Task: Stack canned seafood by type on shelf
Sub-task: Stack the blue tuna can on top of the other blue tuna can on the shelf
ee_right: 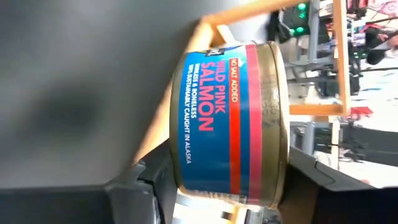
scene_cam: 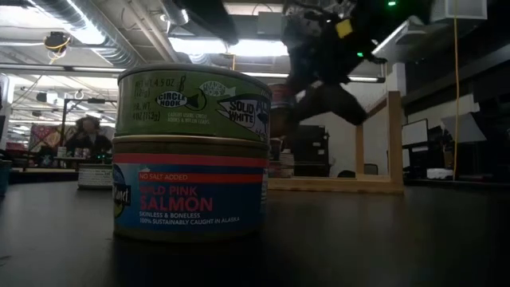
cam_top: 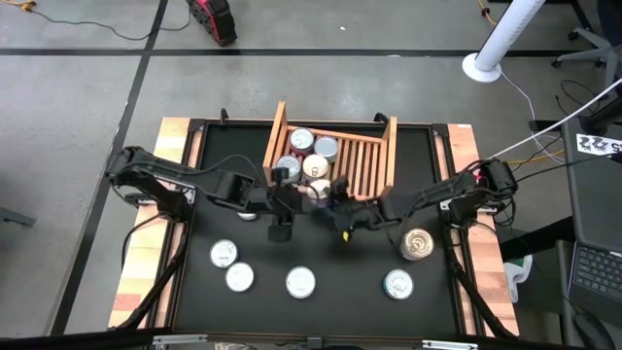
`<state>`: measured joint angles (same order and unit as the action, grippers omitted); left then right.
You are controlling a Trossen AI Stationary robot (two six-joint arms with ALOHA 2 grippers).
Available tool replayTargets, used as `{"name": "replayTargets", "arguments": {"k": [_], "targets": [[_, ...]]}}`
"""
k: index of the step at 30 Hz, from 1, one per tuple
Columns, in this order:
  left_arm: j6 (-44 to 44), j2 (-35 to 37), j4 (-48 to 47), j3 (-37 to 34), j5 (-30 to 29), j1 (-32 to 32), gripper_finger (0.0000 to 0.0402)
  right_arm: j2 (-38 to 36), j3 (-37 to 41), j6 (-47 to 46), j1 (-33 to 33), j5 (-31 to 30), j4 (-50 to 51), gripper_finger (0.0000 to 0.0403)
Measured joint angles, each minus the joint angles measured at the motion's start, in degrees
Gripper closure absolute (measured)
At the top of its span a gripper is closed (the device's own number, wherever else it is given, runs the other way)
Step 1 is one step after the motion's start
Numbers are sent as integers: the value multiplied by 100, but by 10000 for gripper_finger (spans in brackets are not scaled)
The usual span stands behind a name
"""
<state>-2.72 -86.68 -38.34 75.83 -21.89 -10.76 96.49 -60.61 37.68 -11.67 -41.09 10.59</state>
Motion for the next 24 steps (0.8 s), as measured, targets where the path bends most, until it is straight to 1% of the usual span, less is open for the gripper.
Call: {"name": "replayTargets", "arguments": {"k": [3, 7, 10, 15, 19, 24], "targets": [[-190, 160, -345, 0, -6, 0, 263, 0, -182, 341, 339, 1, -14, 208], [-360, 215, -531, -1, -31, 0, 263, 0, -404, 643, 786, 36, -28, 207], [-341, 206, -609, -2, -31, 0, 263, -2, -498, 860, 1108, 353, -32, 207], [-340, 195, -624, -2, -31, 0, 263, -2, -513, 926, 1566, 1169, -9, 206], [-337, 193, -625, -2, -31, 0, 263, -2, -513, 930, 1772, 1362, -23, 206], [-336, 193, -621, -2, -33, 0, 263, -2, -515, 930, 1903, 1422, -24, 206]]}}
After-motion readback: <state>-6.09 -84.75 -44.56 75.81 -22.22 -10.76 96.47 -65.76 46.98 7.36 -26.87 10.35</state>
